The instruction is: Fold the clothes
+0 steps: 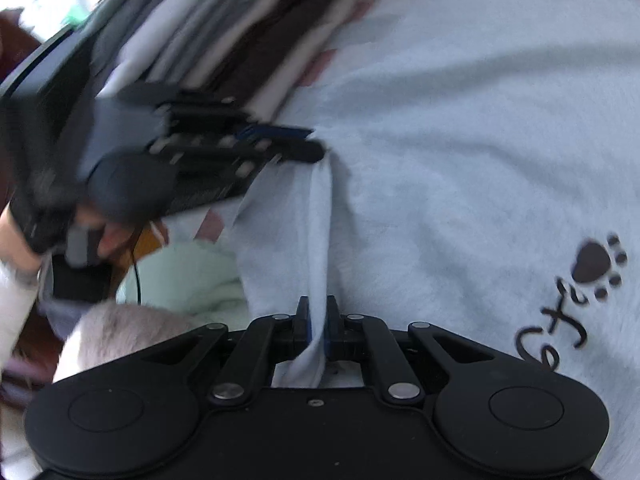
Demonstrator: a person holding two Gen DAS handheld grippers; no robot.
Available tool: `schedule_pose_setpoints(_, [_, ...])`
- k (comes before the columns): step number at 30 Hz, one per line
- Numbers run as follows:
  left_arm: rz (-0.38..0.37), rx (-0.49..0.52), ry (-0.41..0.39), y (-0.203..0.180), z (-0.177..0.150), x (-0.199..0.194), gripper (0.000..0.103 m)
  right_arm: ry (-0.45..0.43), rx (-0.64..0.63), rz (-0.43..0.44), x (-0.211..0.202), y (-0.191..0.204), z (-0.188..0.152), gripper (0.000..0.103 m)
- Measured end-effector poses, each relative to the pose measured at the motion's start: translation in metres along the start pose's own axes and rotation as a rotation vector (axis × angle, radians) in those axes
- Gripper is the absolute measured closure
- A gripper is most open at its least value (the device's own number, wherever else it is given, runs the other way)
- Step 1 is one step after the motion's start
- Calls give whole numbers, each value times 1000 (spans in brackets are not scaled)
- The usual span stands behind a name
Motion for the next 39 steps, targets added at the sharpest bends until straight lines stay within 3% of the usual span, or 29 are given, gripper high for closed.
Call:
schedule_pose_setpoints(3, [52, -210, -16, 31, -10, 0, 103, 22, -35, 2, 3, 6, -2, 97])
schedule_pose_setpoints(5, [160, -332, -31, 58, -21, -2, 103, 35, -37, -1, 4, 6, -4, 97])
schedule_pose_setpoints(6, [154, -403, -50, 70, -26, -6, 103, 36, -34, -2, 4, 5, -5, 97])
schedule_pose_setpoints(7, [93, -453, -80, 73, -29, -13, 103, 34, -29, -1, 4, 4, -6, 97])
schedule_pose_setpoints(11, [-96, -364, -169, 35, -24, -44, 99, 20, -36, -1, 3, 3, -7, 97])
schedule_pose_setpoints(14, [-134, -308, -157, 11, -25, -54, 90, 9, -17, 4, 2, 2, -8, 97])
schedule_pose_setpoints(16, [-120, -322, -122, 8, -32, -50, 73, -4, 7, 4, 2, 1, -6, 97])
schedule_pose_setpoints(18, [-87, -343, -68, 8, -40, -41, 64, -16, 36, 2, 0, -4, -3, 97])
schedule_pose_setpoints(20, [-60, -323, -29, 5, -46, -33, 62, -24, 47, -9, -1, -7, -1, 97])
schedule_pose_setpoints(23, [-59, -155, -86, -9, -56, -34, 62, -41, 21, -45, -1, -9, 2, 97])
schedule_pose_setpoints(24, [-53, -109, -69, -13, -58, -31, 64, -49, 11, -58, -2, -9, 3, 97])
schedule_pose_setpoints(26, [-8, -47, -22, -20, -61, -24, 84, -65, -15, -82, -2, -10, 8, 97])
schedule_pose_setpoints(27, [18, -31, -9, -21, -63, -21, 99, -78, -33, -95, -5, -10, 12, 97])
schedule_pose_setpoints(31, [217, -69, -94, -13, -62, -33, 99, -139, -73, -153, -17, -11, 29, 98])
schedule_pose_setpoints(33, [420, -70, -160, -8, -58, -46, 99, -156, -82, -205, -21, -16, 34, 98])
schedule_pose_setpoints(34, [484, -75, -184, -5, -56, -52, 99, -161, -86, -234, -22, -20, 36, 98])
schedule_pose_setpoints(35, [445, -108, -206, -2, -55, -57, 98, -165, -80, -255, -23, -24, 37, 98])
schedule_pose_setpoints(38, [157, -236, -259, -2, -55, -63, 94, -165, -7, -256, -24, -40, 38, 98])
schedule_pose_setpoints(39, [105, -228, -254, -7, -55, -61, 91, -166, 4, -258, -23, -42, 38, 98])
Point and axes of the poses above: each gripper's, at about its wrist camera, not at the fingertips, and x roughly the way its jaws point, y to its left, z to its top, the point moved 4 cm from there along x, roughly the way its jaws point, and after that the axes turned 8 degrees about -z, right-handed, at the moved point
